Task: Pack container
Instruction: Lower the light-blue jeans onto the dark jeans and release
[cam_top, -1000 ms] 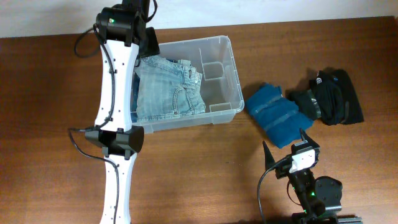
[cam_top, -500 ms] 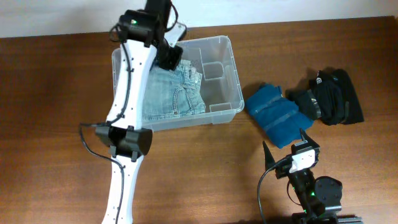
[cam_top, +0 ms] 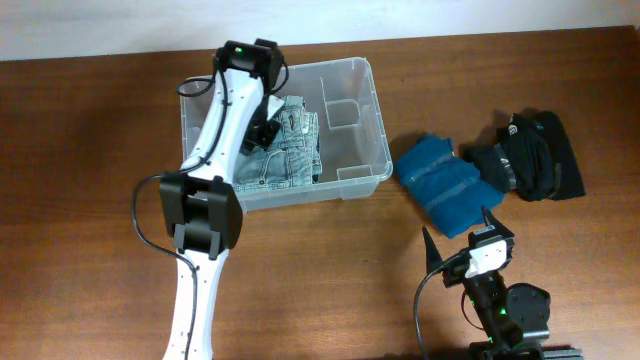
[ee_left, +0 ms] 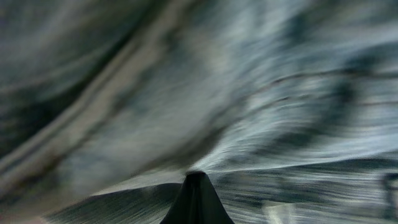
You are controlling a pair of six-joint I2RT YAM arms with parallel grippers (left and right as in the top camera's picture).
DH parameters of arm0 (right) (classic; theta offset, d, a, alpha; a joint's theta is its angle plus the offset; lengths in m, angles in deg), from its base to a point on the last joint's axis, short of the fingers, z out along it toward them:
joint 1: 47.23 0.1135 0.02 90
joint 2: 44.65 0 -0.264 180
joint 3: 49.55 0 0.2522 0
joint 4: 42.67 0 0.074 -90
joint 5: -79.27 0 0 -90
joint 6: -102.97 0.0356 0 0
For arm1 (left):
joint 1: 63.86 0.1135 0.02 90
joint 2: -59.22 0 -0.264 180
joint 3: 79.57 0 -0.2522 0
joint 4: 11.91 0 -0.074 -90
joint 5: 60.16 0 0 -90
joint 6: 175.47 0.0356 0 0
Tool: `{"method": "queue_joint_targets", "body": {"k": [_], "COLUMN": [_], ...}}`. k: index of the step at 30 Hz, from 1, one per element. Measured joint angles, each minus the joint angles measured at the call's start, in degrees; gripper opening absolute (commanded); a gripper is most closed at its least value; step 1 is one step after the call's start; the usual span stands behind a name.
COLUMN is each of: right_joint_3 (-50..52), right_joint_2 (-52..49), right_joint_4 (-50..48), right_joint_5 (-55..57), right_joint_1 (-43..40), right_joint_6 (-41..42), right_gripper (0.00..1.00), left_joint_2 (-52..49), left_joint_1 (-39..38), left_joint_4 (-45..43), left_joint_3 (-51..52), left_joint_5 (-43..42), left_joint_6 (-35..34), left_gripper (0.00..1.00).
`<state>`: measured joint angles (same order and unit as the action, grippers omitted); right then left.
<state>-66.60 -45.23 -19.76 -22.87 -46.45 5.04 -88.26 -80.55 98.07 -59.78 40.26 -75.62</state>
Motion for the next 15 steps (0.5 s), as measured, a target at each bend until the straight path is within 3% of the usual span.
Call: {"method": "queue_joint_targets", "body": {"k": [11, 13, 15], "right_joint_3": [0.0, 0.0, 0.0], "right_joint_2": [0.0, 0.0, 0.0], "right_joint_4": [0.0, 0.0, 0.0], "right_joint_5": [0.0, 0.0, 0.0], "right_joint_1": [0.0, 0.0, 0.0], "right_joint_6": [0.0, 0.0, 0.0], "right_gripper": [0.98, 0.98, 0.98], "left_joint_2": [0.0, 0.0, 0.2], "left_joint_1": [5.3, 5.2, 4.6], "left_joint_4": [0.7, 0.5, 0.4], "left_joint_3": [-3.7, -7.5, -12.8], "left_joint_5": [0.6, 0.6, 0.5], "left_joint_6": [-0.5, -0.7, -0.9], "left_gripper": [0.03, 0.11, 0.27]}}
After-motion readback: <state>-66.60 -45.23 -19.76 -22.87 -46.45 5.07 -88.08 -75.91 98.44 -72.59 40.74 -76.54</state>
